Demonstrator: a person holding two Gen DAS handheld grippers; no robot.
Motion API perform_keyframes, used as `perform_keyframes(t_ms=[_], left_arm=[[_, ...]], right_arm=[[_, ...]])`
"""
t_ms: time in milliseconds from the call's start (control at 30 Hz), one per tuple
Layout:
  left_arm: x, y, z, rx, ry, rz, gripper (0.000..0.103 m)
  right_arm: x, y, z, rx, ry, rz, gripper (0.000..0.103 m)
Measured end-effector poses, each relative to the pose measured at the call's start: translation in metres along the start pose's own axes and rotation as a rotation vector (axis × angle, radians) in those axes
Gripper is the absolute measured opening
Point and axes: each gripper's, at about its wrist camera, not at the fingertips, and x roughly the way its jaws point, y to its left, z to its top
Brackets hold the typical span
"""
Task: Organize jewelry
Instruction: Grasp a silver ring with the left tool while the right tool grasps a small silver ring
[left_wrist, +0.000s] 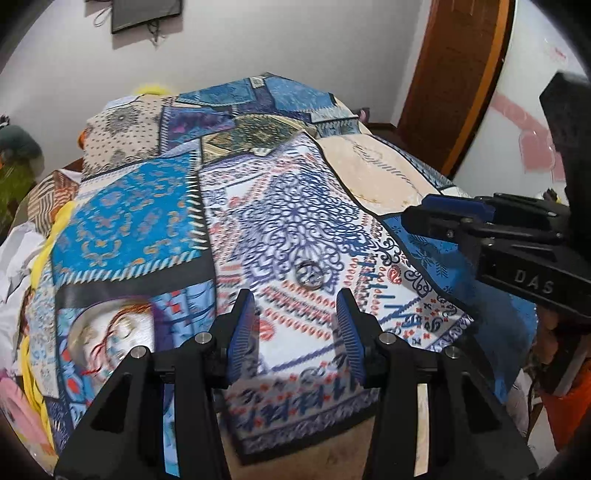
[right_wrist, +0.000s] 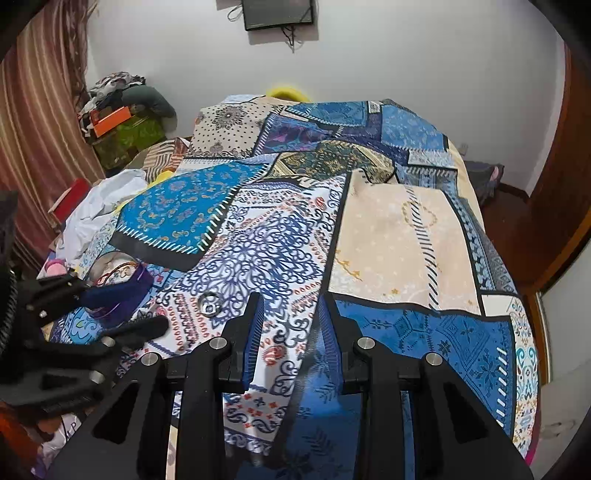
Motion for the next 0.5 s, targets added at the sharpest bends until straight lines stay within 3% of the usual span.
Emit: perform_keyframes(t_ms=[167, 267, 400, 500], left_arm=[[0.02, -0.008, 0.006, 0.019, 0.025, -0.012, 0.045], [0.027, -0.008, 0.008, 0.018, 0.024, -0.011, 0.038], [0.031, -0.01, 0.009, 0.032, 0.011, -0.002, 0.02], [0.031, -0.01, 0.008, 0.048, -0.001, 0.006, 0.02]], right_arm=[[0.003, -0.007, -0.001, 0.016, 0.007, 0.01, 0.028], [0.007, -0.008, -0.002, 0.016, 0.013, 0.02, 0.028], [0.011, -0.006, -0.002, 0.008, 0.018, 0.034, 0.028], [0.013, -0.004, -0.001, 0.005, 0.02, 0.043, 0.028]])
